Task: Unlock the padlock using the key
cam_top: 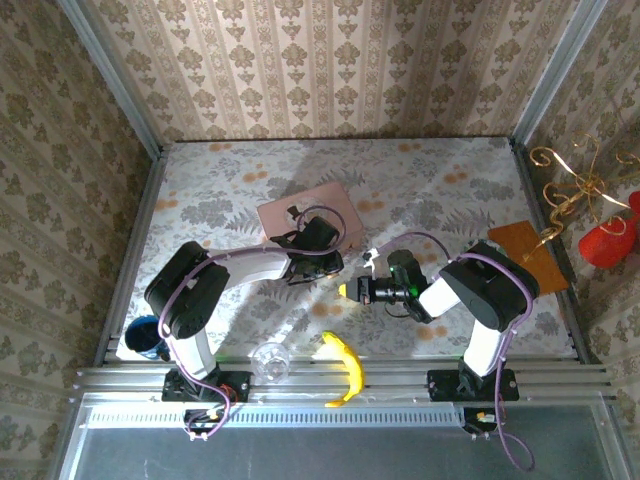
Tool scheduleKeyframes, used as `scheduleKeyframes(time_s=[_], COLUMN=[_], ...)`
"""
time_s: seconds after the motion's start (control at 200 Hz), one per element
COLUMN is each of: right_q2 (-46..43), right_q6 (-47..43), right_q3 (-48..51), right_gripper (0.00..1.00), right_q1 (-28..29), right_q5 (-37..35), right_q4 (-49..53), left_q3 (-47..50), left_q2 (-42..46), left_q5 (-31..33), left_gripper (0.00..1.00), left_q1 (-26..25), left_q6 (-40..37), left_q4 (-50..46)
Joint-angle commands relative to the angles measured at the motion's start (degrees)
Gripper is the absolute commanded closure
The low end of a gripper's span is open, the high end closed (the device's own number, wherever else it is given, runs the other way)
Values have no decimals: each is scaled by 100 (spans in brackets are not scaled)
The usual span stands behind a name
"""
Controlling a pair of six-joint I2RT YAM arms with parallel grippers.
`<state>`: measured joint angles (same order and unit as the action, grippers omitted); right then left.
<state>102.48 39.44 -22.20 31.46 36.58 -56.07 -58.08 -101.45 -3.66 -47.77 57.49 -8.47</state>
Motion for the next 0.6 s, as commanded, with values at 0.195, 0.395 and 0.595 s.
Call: scheduleKeyframes(time_s=[0.195,0.395,0.595], right_q2=[-145,-235,-298], right_q6=[-136,-143,-156], right_q3=[-41,21,52], right_gripper=[100,100,100], right_q1=[27,29,30], right_q5=[-132,-337,-513], right_q4=[-69,-115,-97], left_q3=[100,156,219], left_q2=[345,317,319], left_q5=[-196,-283,-324], left_gripper=[95,97,97], left_q1=[105,126,128], left_q6=[248,404,491], left_q4=[556,661,750])
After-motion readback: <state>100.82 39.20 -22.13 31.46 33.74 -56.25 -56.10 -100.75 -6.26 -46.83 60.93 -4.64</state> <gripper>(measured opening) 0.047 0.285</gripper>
